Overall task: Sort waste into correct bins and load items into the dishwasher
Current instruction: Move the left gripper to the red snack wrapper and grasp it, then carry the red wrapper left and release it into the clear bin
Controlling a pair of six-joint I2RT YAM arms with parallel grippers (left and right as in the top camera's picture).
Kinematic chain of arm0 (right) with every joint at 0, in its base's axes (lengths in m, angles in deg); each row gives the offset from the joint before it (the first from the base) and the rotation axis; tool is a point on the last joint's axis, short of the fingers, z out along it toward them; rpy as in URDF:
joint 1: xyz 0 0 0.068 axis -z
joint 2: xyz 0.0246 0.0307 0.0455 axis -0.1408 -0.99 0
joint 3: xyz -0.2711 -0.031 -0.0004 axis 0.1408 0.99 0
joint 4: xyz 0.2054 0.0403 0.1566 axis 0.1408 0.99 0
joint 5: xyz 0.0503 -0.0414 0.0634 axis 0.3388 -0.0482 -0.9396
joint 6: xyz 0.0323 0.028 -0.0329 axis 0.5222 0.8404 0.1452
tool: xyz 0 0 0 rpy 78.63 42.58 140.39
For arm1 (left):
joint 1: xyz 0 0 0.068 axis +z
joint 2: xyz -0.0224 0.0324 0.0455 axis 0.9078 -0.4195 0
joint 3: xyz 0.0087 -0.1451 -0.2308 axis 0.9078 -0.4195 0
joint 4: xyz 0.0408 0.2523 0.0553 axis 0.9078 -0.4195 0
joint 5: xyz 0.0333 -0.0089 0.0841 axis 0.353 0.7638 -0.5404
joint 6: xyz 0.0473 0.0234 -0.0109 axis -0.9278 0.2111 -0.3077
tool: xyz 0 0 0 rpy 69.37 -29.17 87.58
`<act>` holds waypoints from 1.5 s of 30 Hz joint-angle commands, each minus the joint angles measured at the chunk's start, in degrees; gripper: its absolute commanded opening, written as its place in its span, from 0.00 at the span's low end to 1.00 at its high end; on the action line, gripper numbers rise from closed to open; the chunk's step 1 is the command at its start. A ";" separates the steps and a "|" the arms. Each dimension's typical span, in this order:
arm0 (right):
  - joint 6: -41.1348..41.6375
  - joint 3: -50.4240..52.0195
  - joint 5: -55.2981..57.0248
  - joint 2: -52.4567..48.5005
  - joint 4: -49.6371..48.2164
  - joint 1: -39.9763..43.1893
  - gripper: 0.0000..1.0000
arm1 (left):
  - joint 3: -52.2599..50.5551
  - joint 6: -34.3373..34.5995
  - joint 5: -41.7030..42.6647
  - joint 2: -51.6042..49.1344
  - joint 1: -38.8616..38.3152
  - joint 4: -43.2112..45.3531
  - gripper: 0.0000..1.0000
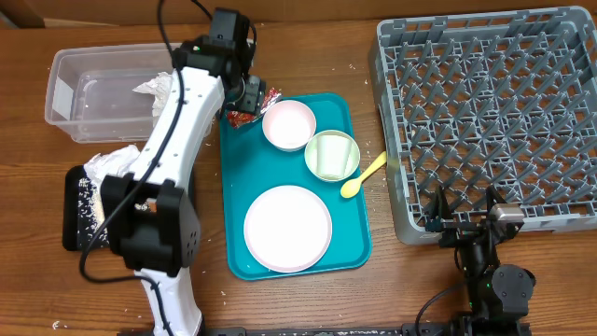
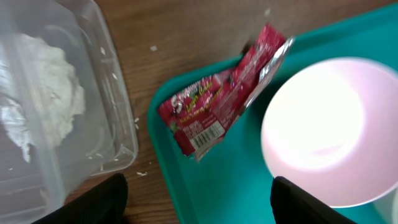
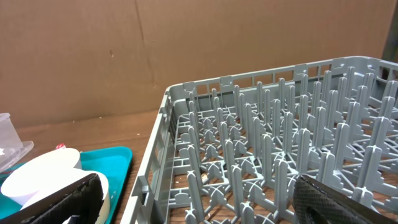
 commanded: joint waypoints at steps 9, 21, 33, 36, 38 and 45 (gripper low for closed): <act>-0.20 0.59 -0.13 0.57 -0.39 0.04 1.00 | 0.72 -16.11 -0.07 -3.85 -0.13 -5.66 0.85; -0.20 0.59 -0.13 0.57 -0.39 0.04 1.00 | 0.72 -18.60 -3.89 -9.07 -0.07 -3.04 0.77; -0.20 0.59 -0.13 0.57 -0.39 0.04 1.00 | 0.72 -23.39 -3.39 -12.57 -0.07 0.02 0.73; -0.20 0.59 -0.13 0.57 -0.39 0.04 1.00 | 0.72 -23.39 -3.45 -13.38 -0.07 0.33 0.70; -0.20 0.59 -0.13 0.57 -0.39 0.04 1.00 | 0.72 -23.37 -3.43 -13.44 -0.07 0.87 0.68; -0.20 0.59 -0.13 0.57 -0.39 0.04 1.00 | 0.72 -23.34 -3.48 -13.44 -0.07 3.41 0.53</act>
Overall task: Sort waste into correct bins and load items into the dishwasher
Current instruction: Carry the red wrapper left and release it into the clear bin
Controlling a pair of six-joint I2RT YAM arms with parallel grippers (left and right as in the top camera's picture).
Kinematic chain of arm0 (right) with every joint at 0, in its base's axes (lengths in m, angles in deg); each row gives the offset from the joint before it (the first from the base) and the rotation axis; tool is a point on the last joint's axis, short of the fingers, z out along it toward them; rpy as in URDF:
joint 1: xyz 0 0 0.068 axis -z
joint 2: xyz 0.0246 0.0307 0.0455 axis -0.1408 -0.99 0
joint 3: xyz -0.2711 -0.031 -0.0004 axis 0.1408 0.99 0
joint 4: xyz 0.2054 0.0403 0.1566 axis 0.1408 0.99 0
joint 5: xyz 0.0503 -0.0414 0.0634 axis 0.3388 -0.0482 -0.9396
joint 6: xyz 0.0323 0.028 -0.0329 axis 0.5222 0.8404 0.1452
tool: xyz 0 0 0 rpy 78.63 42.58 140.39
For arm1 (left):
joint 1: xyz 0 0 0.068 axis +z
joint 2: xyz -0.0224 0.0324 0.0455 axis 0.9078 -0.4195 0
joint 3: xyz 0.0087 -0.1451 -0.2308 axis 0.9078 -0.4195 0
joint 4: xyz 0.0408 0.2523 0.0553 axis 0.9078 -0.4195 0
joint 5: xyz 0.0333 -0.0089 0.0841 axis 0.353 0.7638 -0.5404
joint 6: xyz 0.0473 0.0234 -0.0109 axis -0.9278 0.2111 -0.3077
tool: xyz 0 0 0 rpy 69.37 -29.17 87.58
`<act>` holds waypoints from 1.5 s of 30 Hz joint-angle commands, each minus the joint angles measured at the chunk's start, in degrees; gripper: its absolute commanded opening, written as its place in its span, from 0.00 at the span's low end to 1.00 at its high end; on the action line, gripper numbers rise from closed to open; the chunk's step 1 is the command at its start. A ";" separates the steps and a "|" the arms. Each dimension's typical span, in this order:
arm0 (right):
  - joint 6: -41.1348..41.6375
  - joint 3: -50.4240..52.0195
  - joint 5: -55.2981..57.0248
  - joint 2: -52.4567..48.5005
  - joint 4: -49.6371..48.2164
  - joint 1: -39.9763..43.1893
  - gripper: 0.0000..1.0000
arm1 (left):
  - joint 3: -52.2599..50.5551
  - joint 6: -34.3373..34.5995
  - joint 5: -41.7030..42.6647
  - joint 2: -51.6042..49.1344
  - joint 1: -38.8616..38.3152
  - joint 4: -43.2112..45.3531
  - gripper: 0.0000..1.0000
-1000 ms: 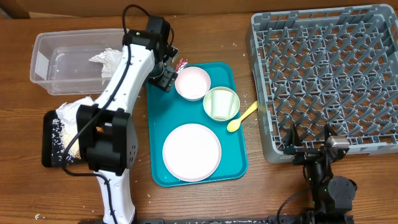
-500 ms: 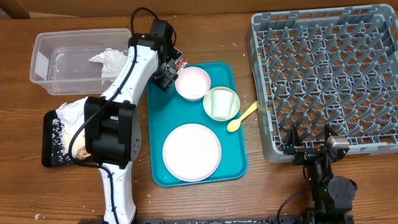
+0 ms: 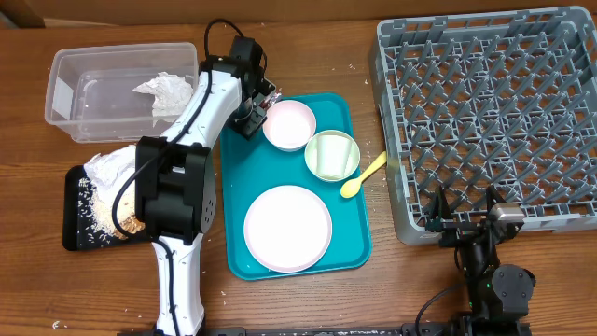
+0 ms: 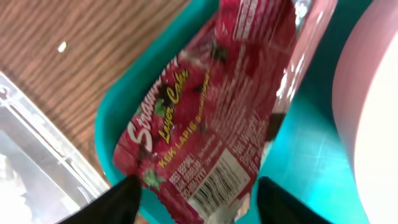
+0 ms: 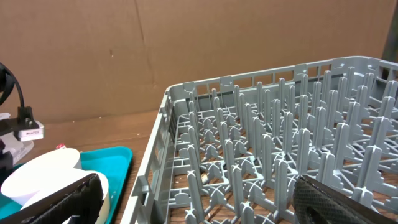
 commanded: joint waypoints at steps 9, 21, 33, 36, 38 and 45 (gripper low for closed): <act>-0.20 0.59 -0.13 0.57 -0.37 0.07 1.00 | 0.79 0.61 -2.60 -0.22 -0.11 0.87 0.04; -0.20 0.59 -0.13 0.57 -0.35 0.07 1.00 | 12.00 7.23 3.87 3.78 -0.15 -4.57 0.04; -0.20 0.59 -0.13 0.57 -0.35 0.07 1.00 | 20.90 29.99 4.39 13.09 7.10 -4.42 0.04; -0.20 0.59 -0.13 0.57 -0.37 0.07 1.00 | 20.81 38.99 2.64 13.22 11.65 -8.07 0.04; -0.20 0.59 -0.13 0.57 -0.37 0.07 1.00 | 20.26 43.47 2.67 13.16 14.10 -10.97 0.04; -0.20 0.59 -0.13 0.57 -0.35 0.07 1.00 | 15.04 51.76 2.67 13.14 19.54 -14.58 0.40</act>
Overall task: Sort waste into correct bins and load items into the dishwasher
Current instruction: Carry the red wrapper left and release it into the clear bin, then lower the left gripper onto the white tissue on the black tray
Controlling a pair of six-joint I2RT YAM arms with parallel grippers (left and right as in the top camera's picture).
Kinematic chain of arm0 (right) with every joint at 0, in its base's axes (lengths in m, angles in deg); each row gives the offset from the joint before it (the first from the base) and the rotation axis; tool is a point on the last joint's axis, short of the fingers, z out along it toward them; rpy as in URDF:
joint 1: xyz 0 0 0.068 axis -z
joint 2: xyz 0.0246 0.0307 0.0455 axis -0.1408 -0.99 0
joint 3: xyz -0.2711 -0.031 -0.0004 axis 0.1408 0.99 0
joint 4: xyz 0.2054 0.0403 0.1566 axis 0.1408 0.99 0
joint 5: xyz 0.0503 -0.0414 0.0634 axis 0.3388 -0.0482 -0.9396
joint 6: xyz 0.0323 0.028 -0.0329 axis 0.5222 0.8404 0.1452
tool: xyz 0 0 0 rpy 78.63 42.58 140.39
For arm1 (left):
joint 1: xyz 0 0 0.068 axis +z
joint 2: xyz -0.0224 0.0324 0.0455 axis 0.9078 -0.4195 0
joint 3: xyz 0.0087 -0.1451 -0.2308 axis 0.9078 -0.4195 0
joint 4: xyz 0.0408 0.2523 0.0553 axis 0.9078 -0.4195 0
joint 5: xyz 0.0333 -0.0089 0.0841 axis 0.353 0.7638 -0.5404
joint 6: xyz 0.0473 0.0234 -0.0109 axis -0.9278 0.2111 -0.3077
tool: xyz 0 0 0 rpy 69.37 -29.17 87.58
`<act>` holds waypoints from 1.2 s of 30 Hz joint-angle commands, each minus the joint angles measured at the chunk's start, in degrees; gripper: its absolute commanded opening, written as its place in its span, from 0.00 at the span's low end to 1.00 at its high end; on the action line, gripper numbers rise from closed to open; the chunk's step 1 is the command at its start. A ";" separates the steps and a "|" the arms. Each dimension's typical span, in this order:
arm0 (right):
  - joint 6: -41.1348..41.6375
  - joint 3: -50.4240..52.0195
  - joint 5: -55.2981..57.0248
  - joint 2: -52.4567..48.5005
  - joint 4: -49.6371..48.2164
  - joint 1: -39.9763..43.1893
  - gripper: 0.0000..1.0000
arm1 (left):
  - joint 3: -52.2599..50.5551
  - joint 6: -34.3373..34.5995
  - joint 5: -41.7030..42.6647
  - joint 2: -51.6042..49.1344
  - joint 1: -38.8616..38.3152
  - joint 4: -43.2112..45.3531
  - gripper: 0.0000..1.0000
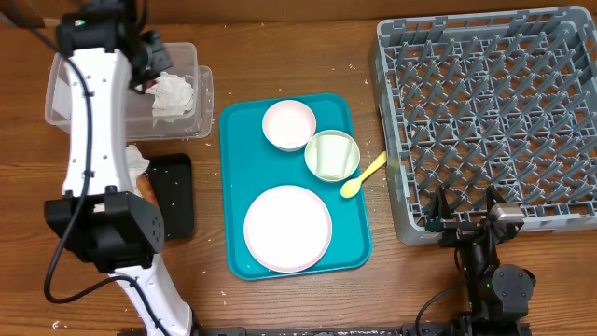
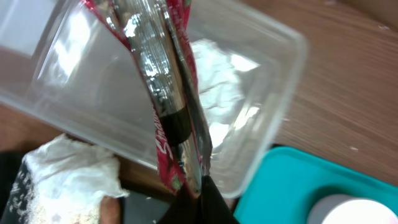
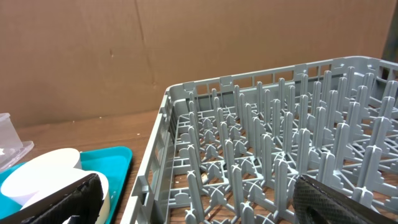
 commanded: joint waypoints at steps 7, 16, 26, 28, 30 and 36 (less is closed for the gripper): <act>-0.20 0.59 -0.13 0.57 -0.42 0.04 1.00 | -5.55 5.64 -0.31 0.55 0.81 0.63 0.66; -0.20 0.59 -0.13 0.57 -0.42 0.04 1.00 | -5.55 6.71 -1.66 12.63 0.79 -8.22 0.46; -0.20 0.59 -0.13 0.57 -0.42 0.04 1.00 | -5.73 20.00 -17.31 19.80 2.27 -23.50 0.58; -0.20 0.59 -0.13 0.57 -0.42 0.04 1.00 | -6.95 20.00 -16.59 19.74 3.98 -23.10 0.70; -0.20 0.59 -0.13 0.57 -0.42 0.04 1.00 | -10.25 20.00 -16.59 19.74 6.38 -21.94 0.74; -0.20 0.59 -0.13 0.57 -0.42 0.04 1.00 | -23.96 19.91 -13.62 19.71 10.64 -15.13 0.77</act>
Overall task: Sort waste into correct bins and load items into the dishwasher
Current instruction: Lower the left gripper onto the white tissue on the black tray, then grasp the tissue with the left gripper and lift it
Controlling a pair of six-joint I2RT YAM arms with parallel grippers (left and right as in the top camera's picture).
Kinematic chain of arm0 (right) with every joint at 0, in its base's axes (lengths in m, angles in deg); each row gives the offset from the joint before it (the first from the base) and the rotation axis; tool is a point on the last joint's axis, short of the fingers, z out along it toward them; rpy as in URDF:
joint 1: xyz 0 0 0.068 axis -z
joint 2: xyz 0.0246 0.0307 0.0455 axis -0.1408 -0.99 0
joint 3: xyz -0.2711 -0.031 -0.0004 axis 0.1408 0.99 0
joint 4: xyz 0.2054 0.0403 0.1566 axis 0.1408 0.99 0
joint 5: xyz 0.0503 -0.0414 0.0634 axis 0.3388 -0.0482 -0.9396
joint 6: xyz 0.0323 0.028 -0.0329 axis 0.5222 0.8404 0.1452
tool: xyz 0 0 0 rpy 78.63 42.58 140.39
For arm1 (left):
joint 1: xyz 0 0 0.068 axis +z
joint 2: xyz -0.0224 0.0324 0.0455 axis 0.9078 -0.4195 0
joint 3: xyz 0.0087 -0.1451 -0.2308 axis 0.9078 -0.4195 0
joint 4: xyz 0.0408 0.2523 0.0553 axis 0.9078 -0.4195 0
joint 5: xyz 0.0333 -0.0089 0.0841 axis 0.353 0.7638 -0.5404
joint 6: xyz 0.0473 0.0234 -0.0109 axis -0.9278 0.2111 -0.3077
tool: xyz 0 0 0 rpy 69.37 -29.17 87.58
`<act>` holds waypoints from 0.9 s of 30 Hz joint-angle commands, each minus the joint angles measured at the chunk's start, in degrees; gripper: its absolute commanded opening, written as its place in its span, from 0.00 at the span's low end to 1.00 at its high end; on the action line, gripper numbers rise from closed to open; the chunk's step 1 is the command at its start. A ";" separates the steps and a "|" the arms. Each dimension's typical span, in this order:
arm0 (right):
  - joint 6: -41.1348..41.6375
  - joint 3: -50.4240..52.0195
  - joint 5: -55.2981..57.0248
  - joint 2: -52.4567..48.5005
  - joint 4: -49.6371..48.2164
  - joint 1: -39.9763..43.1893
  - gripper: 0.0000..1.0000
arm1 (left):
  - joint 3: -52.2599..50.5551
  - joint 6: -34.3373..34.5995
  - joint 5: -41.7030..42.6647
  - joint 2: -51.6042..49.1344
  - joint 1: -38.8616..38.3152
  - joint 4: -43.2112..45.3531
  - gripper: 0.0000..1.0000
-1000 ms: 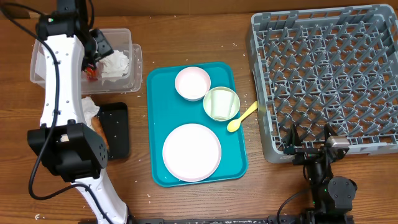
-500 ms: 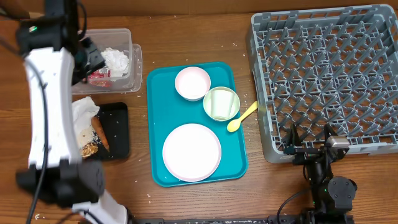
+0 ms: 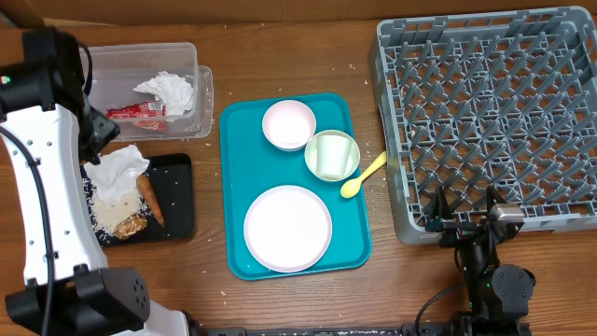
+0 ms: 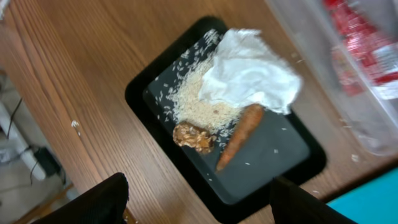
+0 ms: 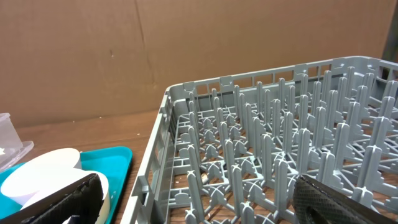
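A red snack wrapper (image 3: pixel 136 111) lies in the clear bin (image 3: pixel 140 51) next to a crumpled white napkin (image 3: pixel 168 91). My left gripper (image 3: pixel 93 138) hangs open and empty at the bin's near left corner. In its wrist view (image 4: pixel 199 208) it is above the black tray (image 4: pixel 292 155), which holds another napkin (image 4: pixel 249 71), rice and a carrot (image 4: pixel 236 134). The teal tray (image 3: pixel 233 187) carries a pink bowl (image 3: pixel 288 124), a green cup (image 3: pixel 331 154) and a white plate (image 3: pixel 287 227). A yellow spoon (image 3: pixel 364 175) lies across its right rim. My right gripper (image 3: pixel 464 213) is parked open at the grey dish rack (image 3: pixel 485 112).
The rack (image 5: pixel 261 143) fills the right side of the table and holds nothing. Crumbs are scattered on the wood around the trays. The left table edge runs close to the black tray (image 3: pixel 177 215).
The red wrapper has left my left gripper and now lies in the clear bin. That gripper is open and now hangs over the black tray. The right arm has not moved.
My left gripper was open above the wrapper at the teal tray's far left corner, then low with its fingers either side of it. Then it held the wrapper over the clear bin. Now the wrapper is in the bin and the gripper is empty.
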 commanded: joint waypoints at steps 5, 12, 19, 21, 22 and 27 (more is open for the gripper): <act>-0.20 0.59 -0.11 0.57 -0.39 0.04 1.00 | -15.93 -3.26 2.82 -0.50 4.07 14.23 0.86; -0.20 0.59 -0.11 0.57 -0.37 0.04 1.00 | -26.56 -9.27 8.07 -0.52 8.11 29.62 0.84; -0.20 0.59 -0.11 0.57 -0.39 0.04 1.00 | -33.94 -20.81 8.72 -0.61 10.05 42.86 0.78; -0.20 0.59 -0.11 0.57 -0.39 0.04 1.00 | -35.85 -25.53 11.39 -0.63 10.03 46.42 0.78; -0.20 0.59 -0.11 0.57 -0.37 0.04 1.00 | -37.20 -28.81 13.94 -0.63 10.03 48.43 0.77; -0.20 0.59 -0.11 0.57 -0.39 0.04 1.00 | -40.02 -33.44 16.76 -1.11 10.05 51.63 0.75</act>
